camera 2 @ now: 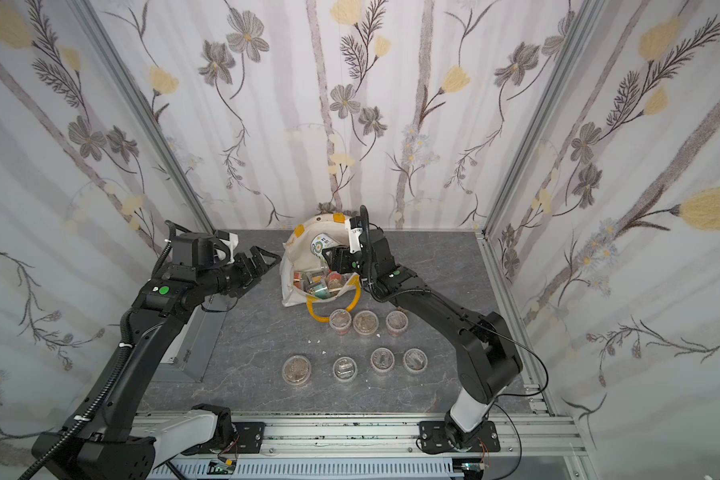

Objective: Take out the seed jars from the canvas bag
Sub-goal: Pick up the seed jar from the canvas bag, then place the seed jar at the center of the board.

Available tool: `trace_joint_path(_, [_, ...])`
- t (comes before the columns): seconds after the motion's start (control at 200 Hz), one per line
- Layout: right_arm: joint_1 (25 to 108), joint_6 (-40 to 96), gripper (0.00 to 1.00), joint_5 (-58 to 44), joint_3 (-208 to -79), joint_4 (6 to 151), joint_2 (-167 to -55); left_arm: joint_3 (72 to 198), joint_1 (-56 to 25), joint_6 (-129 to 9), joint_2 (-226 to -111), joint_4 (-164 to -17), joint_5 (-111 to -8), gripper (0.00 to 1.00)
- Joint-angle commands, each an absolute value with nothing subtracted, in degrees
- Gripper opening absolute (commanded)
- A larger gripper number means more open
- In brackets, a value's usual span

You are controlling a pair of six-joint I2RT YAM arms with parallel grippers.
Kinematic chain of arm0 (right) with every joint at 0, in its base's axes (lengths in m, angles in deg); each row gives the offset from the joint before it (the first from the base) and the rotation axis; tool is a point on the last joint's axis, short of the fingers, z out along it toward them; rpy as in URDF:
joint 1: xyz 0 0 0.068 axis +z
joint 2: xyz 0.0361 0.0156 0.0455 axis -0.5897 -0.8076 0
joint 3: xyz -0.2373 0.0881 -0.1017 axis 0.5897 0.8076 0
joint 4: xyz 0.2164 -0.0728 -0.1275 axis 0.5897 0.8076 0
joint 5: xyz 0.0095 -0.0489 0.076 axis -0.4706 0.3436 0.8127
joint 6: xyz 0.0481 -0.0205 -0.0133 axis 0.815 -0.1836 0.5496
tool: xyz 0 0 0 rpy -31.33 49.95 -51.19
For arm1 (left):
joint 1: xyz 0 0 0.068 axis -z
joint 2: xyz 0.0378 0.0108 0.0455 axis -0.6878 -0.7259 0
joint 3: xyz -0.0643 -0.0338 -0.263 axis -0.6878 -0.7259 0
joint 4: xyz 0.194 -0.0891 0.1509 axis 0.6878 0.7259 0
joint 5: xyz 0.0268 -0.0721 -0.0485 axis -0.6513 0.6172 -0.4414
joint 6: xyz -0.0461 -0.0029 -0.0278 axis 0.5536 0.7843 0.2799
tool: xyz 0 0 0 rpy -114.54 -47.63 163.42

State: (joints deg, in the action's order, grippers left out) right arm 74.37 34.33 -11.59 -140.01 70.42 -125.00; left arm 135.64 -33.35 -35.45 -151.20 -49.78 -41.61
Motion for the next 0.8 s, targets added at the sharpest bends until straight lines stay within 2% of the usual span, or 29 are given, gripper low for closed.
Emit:
trace_joint_path(0.0, [76.6, 26.3, 0.65, -20.0, -134.3, 58.7, -119.3, 134.6, -33.7, -25.2, -151.6, -56.8, -28.9, 1.00])
trace_joint_path(0.15, [82.8, 18.8, 0.65, -26.4, -125.3, 48.0, -111.2, 128.3, -33.9, -11.7, -152.0, -73.3, -19.5, 1.00])
trace_joint_path(0.31, [86.9, 14.8, 0.63, -25.1, -120.8, 43.2, -107.6, 124.4, -33.9, -7.3, -152.2, -80.2, -15.4, 1.00])
trace_joint_path(0.565, [93.7, 10.5, 0.62, -25.9, -119.4, 42.2, -108.3, 120.3, -33.9, 0.8, -152.5, -92.8, -12.2, 1.00])
trace_joint_path(0.794, [97.3, 8.0, 0.62, -27.3, -120.8, 40.7, -111.0, 119.4, -33.9, 0.9, -152.4, -93.7, -10.8, 1.00])
